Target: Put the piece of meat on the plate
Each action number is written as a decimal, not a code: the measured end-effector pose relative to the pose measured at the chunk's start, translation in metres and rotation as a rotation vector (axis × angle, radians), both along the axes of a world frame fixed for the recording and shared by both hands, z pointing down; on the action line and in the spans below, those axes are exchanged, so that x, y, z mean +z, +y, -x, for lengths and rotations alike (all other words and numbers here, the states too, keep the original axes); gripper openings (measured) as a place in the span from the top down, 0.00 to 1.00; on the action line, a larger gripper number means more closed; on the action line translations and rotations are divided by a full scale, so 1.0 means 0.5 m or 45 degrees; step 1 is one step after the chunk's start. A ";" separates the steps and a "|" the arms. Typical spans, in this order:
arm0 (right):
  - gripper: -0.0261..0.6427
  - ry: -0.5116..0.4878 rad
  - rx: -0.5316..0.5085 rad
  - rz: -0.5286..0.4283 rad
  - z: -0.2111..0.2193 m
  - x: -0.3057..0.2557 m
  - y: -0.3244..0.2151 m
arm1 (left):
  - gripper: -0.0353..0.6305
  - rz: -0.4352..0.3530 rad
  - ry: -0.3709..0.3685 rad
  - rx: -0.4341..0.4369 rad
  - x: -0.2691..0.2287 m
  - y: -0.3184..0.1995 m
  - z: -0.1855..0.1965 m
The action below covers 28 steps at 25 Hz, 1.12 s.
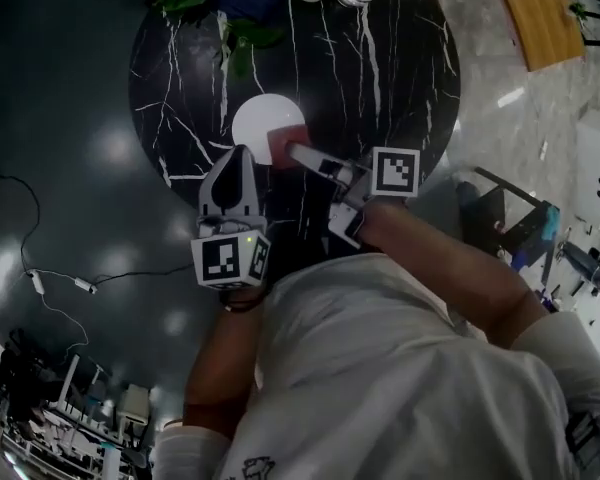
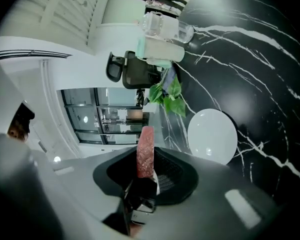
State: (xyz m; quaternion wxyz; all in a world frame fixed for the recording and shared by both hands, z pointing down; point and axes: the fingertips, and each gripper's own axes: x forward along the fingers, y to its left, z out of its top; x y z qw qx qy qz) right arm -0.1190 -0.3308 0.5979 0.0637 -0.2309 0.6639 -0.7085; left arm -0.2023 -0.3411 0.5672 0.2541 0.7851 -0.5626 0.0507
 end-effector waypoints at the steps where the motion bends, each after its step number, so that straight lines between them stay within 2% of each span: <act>1: 0.83 0.026 0.002 -0.004 0.002 0.022 -0.004 | 0.94 0.010 -0.001 0.017 0.018 -0.002 0.000; 7: 0.83 0.082 0.004 -0.042 0.033 0.119 -0.022 | 0.94 0.156 0.011 0.040 0.126 -0.004 0.012; 10: 0.83 0.131 -0.011 -0.065 0.046 0.167 -0.033 | 0.94 0.194 0.003 0.058 0.160 -0.005 0.012; 15: 0.82 0.212 -0.007 -0.009 0.052 0.231 -0.030 | 0.94 0.257 0.035 0.070 0.206 0.006 0.001; 24: 0.82 0.388 -0.151 -0.093 0.075 0.275 -0.018 | 0.94 0.303 0.060 0.099 0.243 0.022 -0.010; 28: 0.82 0.472 -0.240 -0.179 0.086 0.274 -0.017 | 0.94 0.320 0.076 0.092 0.253 0.024 -0.011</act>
